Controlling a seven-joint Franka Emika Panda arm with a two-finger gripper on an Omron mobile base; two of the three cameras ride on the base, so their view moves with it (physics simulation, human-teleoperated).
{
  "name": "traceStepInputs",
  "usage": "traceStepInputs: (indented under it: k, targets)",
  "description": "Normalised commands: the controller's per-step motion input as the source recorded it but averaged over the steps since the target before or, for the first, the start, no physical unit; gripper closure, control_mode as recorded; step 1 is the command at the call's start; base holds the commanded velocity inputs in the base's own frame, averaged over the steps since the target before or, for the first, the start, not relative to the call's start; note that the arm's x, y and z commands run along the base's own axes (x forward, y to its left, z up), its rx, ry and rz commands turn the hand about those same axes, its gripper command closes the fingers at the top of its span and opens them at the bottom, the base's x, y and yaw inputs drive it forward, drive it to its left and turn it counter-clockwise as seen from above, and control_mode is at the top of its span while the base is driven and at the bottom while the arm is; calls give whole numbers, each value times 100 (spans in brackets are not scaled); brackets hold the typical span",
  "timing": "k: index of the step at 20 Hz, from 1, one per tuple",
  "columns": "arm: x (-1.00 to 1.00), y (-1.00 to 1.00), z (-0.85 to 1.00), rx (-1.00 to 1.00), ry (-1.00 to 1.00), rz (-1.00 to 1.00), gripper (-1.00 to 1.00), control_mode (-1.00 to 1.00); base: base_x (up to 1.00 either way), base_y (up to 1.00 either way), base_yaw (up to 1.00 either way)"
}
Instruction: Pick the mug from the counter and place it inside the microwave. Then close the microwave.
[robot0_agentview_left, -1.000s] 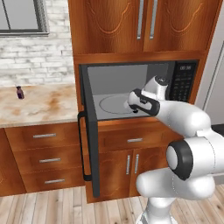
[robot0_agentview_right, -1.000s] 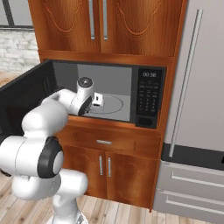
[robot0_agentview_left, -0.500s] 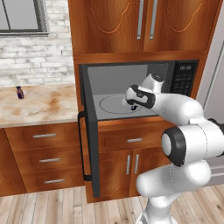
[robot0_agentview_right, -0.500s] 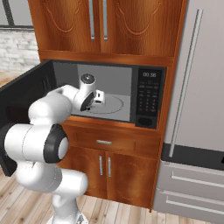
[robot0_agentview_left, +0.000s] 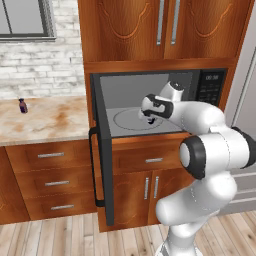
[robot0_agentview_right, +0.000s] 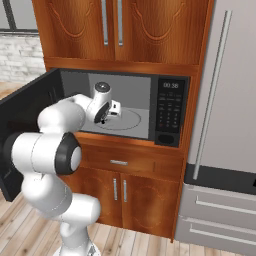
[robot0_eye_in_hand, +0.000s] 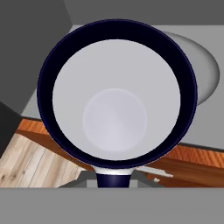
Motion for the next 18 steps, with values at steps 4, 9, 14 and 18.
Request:
traceStepInputs:
  k: [4, 9, 14, 18]
  targets:
    - [20, 0, -14, -2, 1, 0, 100, -100, 0, 0, 0]
    - [15, 0, -21, -2, 3, 0, 100, -100, 0, 0, 0]
    - [9, 0, -16, -2, 3, 0, 100, -100, 0, 0, 0]
    - [9, 0, -20, -1, 3, 0, 100, -100, 0, 0, 0]
